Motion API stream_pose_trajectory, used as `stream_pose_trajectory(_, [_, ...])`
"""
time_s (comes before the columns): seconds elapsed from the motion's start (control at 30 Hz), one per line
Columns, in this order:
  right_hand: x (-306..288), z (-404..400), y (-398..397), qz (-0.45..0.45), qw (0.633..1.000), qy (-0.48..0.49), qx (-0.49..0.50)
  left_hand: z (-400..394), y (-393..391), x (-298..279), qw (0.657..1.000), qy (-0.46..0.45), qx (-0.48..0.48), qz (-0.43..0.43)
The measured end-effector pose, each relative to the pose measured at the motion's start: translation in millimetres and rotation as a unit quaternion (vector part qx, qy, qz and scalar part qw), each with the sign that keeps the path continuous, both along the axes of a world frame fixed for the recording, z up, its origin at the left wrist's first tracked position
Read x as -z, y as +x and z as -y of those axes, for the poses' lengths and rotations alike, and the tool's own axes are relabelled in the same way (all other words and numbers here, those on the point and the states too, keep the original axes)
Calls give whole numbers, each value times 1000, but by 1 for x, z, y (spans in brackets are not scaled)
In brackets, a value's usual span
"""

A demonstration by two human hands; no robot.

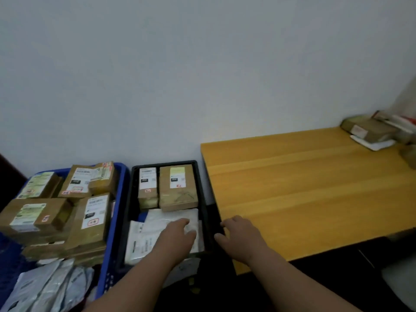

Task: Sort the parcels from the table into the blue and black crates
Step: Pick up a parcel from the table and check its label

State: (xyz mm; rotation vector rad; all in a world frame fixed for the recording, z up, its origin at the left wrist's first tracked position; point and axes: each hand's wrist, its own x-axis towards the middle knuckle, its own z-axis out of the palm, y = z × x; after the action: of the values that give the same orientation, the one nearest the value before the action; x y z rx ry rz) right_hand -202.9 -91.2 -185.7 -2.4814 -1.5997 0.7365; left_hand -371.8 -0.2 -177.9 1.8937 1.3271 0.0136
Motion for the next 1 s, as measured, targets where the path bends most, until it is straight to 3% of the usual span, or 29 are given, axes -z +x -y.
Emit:
stream_pose_trajectory(0.3, [-7,154,208,21,987,-66,148,106,217,4,959,106,239,-114])
stream_pose_trajectory(0.47, [0,193,276,2,979,-75,187,138,288,8,944,166,256,-127])
stream_pose_trajectory(0.77, [19,191,393,-19,964,-94,246,119,422,34,940,131,289,-122])
stream_pose_trajectory(1.0, [12,184,497,-25,947,-52,316,96,544,30,935,101,326,-95])
